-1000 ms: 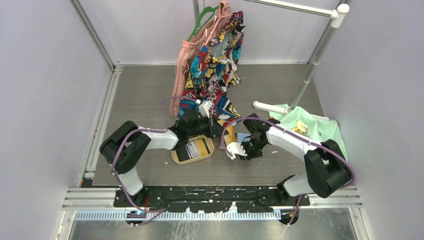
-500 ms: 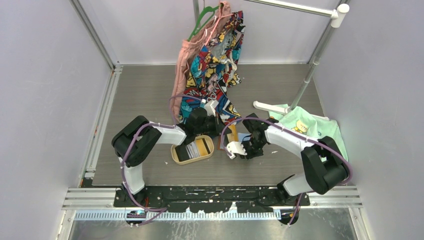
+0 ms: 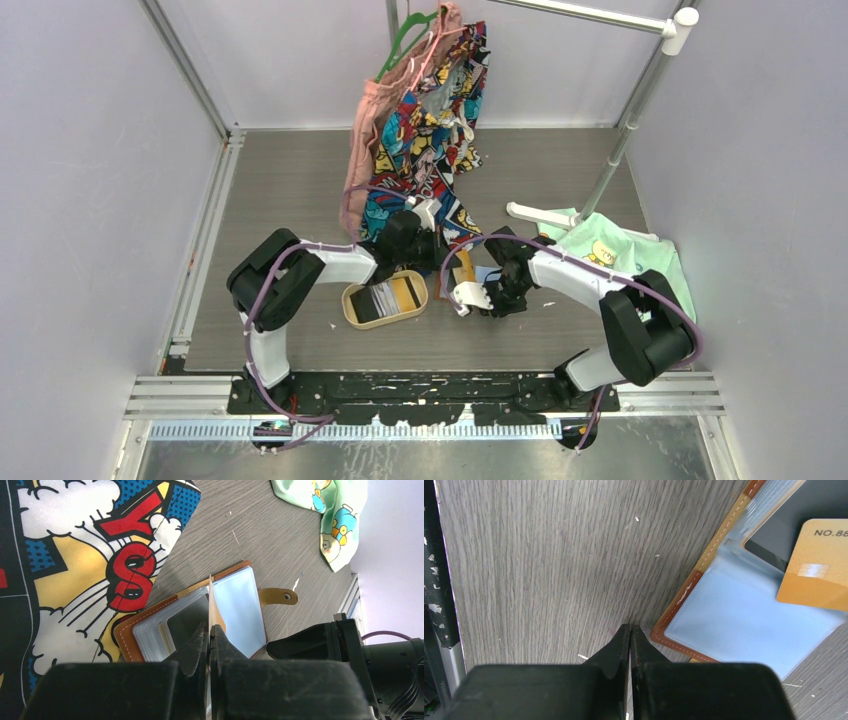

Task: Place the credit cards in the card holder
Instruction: Insert the credit card into the card holder.

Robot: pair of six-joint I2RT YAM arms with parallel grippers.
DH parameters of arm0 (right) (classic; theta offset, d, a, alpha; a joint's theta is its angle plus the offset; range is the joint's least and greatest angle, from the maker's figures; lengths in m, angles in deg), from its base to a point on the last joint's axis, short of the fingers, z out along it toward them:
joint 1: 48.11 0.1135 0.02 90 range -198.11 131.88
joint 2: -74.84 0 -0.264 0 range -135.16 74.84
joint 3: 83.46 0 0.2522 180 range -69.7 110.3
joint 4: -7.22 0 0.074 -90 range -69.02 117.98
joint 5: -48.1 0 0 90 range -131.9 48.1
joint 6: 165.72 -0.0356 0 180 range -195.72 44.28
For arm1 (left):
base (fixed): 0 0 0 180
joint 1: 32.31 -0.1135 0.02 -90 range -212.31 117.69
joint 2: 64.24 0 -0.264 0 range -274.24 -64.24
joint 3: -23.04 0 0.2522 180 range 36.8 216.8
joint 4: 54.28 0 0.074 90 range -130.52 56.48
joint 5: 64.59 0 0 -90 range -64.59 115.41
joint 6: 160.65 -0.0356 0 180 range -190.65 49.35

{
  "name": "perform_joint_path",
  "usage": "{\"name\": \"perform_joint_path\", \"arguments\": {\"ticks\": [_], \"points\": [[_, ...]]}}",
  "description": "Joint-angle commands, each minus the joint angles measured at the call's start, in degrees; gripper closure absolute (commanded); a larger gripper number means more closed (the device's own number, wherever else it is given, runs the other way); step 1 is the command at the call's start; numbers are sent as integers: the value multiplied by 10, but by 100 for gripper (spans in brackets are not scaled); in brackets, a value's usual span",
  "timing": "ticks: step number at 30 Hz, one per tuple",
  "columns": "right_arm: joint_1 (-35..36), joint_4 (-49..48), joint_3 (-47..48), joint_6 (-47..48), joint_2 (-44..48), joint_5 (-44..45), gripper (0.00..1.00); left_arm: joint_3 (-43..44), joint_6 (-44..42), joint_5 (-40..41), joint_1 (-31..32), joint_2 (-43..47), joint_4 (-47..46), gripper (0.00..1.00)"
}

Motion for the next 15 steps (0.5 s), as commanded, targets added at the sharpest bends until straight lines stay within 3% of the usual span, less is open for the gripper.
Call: {"name": "perform_joint_path", "arguments": {"ticks": [1,15], "points": [[1,-4,18,-10,-1,2,93,24,-27,8,3,3,39,100],[1,-3,20,-15,-6,3,94,47,-38,-5,5,-1,72,100]]}}
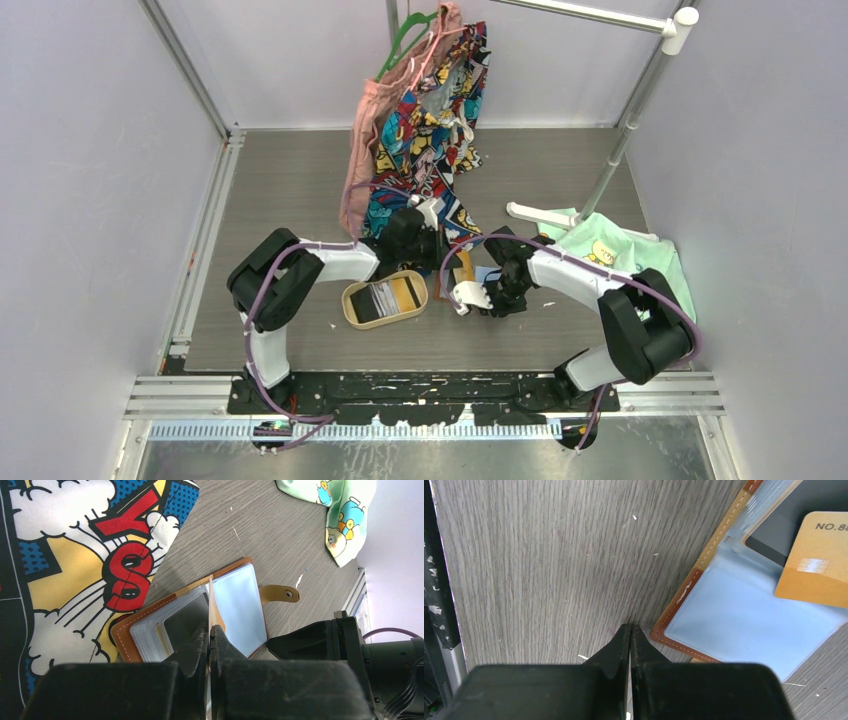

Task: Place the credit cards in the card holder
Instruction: Insert the credit card into the card holder.

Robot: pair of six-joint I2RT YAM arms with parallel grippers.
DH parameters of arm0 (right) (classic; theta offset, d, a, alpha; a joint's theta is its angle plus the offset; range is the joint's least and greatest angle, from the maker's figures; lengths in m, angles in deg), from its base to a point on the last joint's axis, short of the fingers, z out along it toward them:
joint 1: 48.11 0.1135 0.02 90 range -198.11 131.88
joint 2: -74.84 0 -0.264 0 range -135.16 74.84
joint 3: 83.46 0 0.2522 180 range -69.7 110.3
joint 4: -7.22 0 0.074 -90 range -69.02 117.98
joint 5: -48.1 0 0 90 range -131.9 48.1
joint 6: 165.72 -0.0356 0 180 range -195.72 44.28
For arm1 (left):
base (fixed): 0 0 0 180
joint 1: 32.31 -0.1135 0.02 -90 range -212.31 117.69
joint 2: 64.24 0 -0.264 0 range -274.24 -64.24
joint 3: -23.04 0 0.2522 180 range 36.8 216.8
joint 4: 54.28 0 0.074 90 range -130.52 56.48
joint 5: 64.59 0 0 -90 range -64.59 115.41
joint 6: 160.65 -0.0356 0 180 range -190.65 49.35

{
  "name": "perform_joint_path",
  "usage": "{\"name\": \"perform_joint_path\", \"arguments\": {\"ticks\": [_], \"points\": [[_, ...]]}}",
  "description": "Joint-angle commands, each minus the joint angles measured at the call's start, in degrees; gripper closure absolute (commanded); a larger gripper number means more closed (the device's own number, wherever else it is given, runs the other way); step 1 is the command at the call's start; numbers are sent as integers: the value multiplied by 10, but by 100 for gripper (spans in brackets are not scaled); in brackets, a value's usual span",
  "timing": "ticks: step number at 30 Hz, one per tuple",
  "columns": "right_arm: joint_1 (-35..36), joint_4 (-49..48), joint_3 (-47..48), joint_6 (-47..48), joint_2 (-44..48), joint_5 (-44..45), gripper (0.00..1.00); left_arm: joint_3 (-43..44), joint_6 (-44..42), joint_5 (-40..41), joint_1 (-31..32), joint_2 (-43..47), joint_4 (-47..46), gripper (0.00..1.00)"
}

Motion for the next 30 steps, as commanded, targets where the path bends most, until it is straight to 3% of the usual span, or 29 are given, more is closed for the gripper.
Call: {"name": "perform_joint_path", "arguments": {"ticks": [1,17,30], "points": [[1,-1,19,-4,-1,-1,94,25,-21,-6,3,-3,21,100],[1,0,20,-7,-3,0,95,58,-2,-36,17,-39,66,100],[1,2,22,-8,-3,2,95,139,2,-47,17,-76,237,100]]}}
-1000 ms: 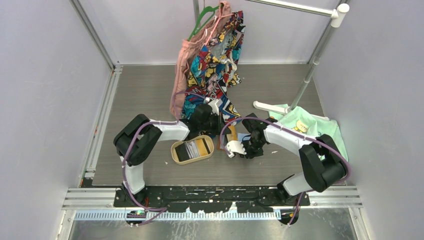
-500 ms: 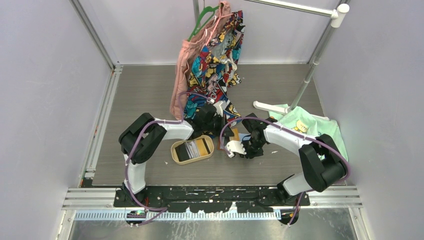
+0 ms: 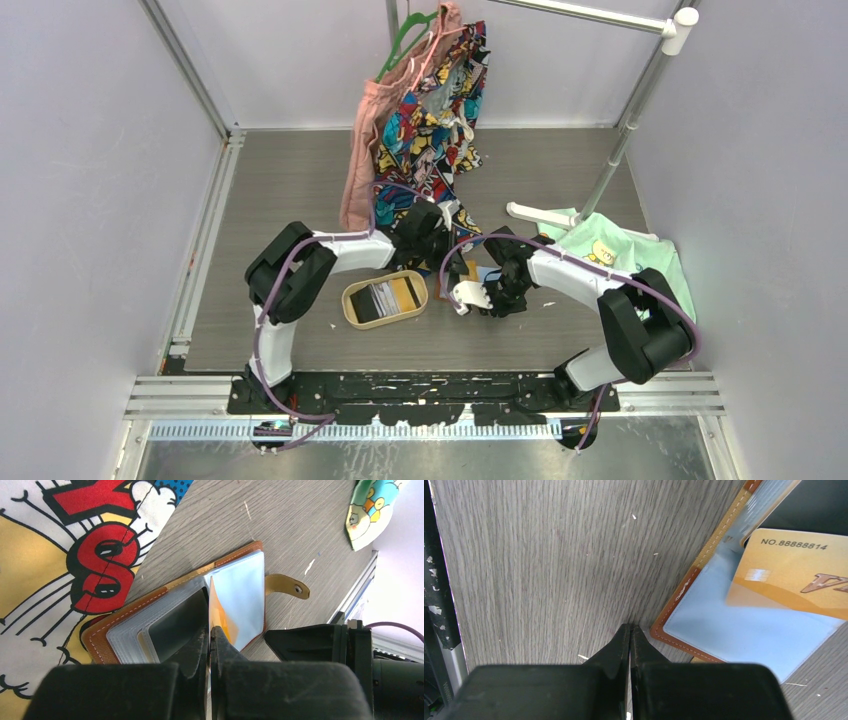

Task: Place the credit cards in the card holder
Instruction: Insert the credit card into the card holder.

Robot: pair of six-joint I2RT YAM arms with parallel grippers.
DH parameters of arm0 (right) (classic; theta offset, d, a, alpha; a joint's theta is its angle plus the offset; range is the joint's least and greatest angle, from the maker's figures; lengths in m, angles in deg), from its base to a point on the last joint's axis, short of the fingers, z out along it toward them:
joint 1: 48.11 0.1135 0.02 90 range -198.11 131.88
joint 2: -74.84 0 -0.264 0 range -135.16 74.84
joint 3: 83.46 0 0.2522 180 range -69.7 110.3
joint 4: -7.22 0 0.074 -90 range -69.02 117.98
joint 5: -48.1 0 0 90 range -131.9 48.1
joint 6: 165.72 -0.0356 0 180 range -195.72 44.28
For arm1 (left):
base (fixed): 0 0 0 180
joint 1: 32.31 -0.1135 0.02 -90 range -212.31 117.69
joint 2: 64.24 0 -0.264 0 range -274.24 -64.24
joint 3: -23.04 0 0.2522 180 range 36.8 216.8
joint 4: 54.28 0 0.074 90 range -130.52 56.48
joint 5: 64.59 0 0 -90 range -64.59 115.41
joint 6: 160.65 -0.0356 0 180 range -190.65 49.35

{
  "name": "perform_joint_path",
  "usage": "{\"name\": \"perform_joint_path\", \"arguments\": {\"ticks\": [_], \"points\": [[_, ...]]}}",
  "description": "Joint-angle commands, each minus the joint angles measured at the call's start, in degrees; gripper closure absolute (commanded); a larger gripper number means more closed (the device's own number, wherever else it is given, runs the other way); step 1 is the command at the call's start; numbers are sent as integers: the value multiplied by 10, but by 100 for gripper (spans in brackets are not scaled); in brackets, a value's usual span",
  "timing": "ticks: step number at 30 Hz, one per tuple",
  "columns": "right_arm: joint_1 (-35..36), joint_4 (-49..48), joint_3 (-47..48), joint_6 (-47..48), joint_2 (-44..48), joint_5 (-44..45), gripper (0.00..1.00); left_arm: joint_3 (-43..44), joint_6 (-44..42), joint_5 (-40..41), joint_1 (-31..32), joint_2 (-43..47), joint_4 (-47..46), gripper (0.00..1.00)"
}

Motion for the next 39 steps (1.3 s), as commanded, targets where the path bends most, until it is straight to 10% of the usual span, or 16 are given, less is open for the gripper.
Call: {"name": "perform_joint_path", "arguments": {"ticks": [1,39], "points": [[1,1,21,-5,0,1,95,35,-9,-17,2,-27,86,100],[1,-14,19,-16,7,15,95,212,-60,-114,-16,-148,265,100]]}}
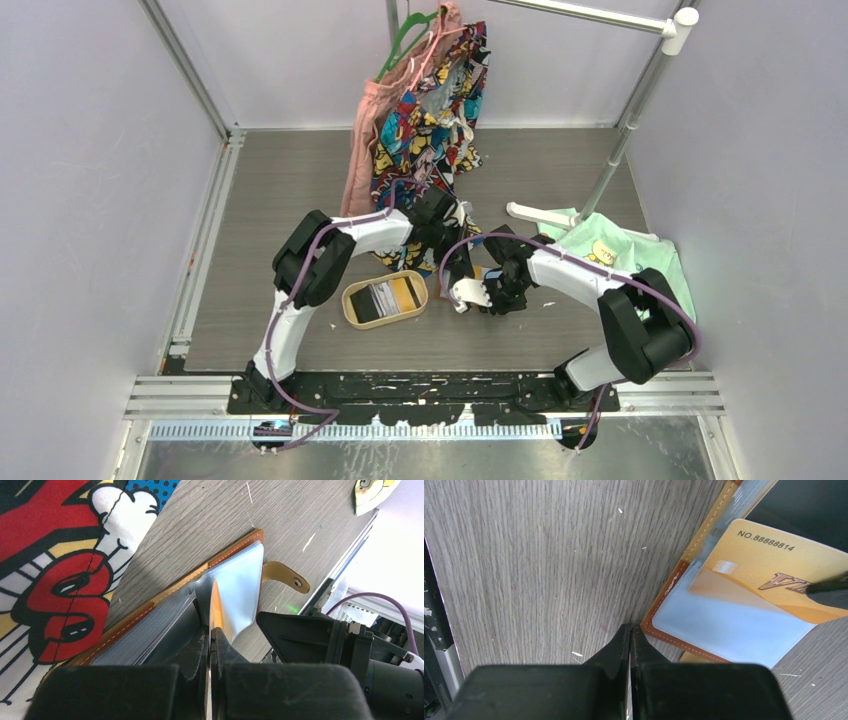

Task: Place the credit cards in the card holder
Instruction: Insert the credit card into the card holder.

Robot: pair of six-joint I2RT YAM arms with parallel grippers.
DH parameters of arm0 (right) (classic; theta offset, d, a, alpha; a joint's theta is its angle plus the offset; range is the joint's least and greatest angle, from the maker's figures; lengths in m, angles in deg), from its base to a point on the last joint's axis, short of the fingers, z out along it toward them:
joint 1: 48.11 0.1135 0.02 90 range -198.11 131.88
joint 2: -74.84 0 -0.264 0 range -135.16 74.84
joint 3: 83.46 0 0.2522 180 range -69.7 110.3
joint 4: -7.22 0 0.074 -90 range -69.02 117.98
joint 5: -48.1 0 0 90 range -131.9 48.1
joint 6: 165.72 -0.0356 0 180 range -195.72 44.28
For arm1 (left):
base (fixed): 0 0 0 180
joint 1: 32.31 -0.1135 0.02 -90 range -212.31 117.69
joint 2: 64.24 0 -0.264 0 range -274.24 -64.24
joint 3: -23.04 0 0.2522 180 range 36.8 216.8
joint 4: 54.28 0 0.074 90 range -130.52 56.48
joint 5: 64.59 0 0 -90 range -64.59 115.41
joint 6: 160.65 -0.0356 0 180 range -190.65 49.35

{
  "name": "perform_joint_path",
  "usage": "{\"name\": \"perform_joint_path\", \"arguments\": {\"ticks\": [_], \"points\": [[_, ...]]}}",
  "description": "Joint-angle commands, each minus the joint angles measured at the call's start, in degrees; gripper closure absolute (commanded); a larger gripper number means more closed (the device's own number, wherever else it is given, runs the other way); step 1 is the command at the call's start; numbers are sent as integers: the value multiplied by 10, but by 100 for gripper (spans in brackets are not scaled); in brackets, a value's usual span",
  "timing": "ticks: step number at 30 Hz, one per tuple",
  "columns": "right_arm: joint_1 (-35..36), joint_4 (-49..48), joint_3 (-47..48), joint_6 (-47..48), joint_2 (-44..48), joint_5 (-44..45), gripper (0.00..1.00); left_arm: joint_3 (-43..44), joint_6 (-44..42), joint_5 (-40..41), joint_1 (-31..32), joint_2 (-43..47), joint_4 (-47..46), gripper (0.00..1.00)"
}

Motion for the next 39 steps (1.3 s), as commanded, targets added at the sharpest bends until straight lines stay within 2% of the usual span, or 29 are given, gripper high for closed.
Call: {"name": "perform_joint_path", "arguments": {"ticks": [1,15,28,30,35,38,39], "points": [[1,-8,16,-4,7,0,95,17,-21,12,2,-32,47,100],[1,-9,15,-5,13,-3,95,59,-28,16,-6,-42,161,100],[2,-12,16,-8,23,-6,95,93,-20,-20,1,-85,157,99],[2,-10,21,-19,32,-17,93,93,-19,-21,1,-87,156,98],[-3,20,46,-41,66,-81,81,92,-21,-18,1,-84,158,93],[-5,27,51,-45,79,-132,83,93,-22,-19,1,-83,157,90],[-4,18,51,-56,82,-150,86,93,-22,-19,1,-83,157,89]]}}
